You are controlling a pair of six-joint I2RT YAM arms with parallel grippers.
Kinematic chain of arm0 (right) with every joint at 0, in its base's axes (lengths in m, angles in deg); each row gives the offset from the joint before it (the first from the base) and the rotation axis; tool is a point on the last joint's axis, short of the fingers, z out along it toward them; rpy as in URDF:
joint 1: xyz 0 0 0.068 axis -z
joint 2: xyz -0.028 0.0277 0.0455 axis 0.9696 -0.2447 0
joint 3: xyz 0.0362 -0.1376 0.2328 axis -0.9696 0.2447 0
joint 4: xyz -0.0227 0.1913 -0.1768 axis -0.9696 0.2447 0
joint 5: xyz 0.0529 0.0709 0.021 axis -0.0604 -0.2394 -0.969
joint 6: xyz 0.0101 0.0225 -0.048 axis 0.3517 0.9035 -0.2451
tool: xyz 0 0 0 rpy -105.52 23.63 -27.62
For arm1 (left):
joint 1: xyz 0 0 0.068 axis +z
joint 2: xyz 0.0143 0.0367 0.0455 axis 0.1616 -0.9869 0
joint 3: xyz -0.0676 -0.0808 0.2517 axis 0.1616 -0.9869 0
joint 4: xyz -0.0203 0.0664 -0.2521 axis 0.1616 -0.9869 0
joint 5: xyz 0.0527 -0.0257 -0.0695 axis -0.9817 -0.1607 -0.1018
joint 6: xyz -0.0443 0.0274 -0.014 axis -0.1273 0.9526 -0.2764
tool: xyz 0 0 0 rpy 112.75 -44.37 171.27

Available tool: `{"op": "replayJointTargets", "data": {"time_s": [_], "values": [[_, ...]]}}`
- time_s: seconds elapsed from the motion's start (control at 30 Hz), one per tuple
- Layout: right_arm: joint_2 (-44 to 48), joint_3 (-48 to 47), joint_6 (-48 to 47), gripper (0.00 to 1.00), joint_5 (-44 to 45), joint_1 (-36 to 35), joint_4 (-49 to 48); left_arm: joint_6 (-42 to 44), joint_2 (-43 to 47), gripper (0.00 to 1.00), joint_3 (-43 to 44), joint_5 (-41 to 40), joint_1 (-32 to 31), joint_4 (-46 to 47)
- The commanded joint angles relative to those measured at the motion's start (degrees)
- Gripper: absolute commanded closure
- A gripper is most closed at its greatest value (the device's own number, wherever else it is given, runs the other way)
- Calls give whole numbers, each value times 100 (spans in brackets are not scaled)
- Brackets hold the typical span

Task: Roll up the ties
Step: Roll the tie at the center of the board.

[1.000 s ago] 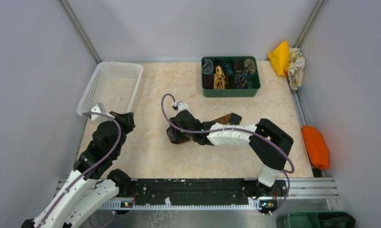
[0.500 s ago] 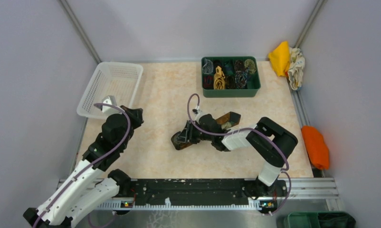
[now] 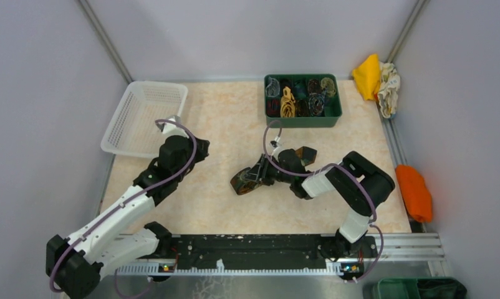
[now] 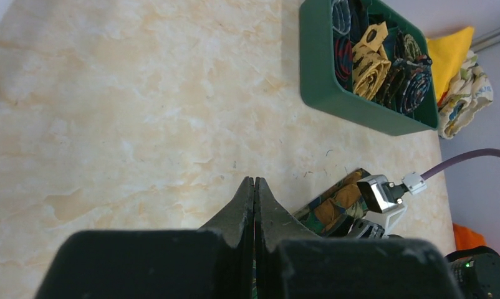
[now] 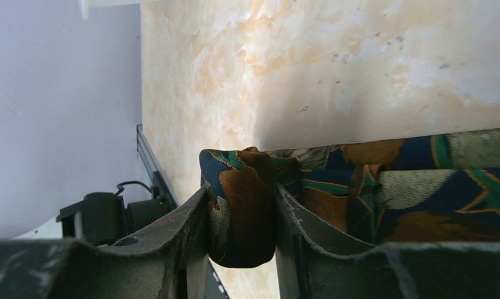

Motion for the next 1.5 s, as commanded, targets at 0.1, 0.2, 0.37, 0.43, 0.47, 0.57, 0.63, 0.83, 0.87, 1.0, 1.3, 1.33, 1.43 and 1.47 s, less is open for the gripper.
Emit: {"op": "replayJointTargets", "data": {"time_s": [0.1,0.2,0.37,0.43,0.47,0.57,0.63,0.83,0.87,1.0,1.3,1.33,1.43,1.47], "values": [[388,-220,-725,53,87,154,827,105,-643,100,-20,582,-11,713],[702,-422,-1170,44,344,157,1668,116,-930,100,-62,738,-9,1023],[1111,-625,-1668,43,678,146,2566,112,-1419,100,-78,1020,-8,1354],[1215,-672,-1783,43,810,138,2803,148,-1627,100,-84,1187,-7,1514],[1254,-688,-1831,43,899,134,2905,166,-1739,100,-90,1266,-13,1601],[1260,-794,-2041,44,1165,108,3247,187,-2032,100,-126,1430,-18,1794],[1194,-915,-2198,45,1450,54,3566,200,-2139,100,-187,1506,-24,1948],[973,-1315,-2533,47,2368,-295,4190,293,-2330,100,-363,1607,-25,2220],[964,-1405,-2577,47,2699,-406,4338,289,-2359,100,-381,1612,-29,2234],[883,-1793,-2751,47,3505,-742,4932,159,-2491,100,-481,1496,-30,2236],[1514,-2403,-3291,44,5020,-1716,5680,-896,-714,100,-809,-137,-24,403],[1547,-2485,-3364,43,5202,-1880,5800,-1039,-336,100,-806,-423,-24,71],[1459,-2786,-3521,40,5581,-2379,6168,-1435,735,100,-730,-1150,-23,-902],[1373,-2886,-3574,40,5705,-2538,6256,-1654,1074,100,-668,-1430,-24,-1303]]}}
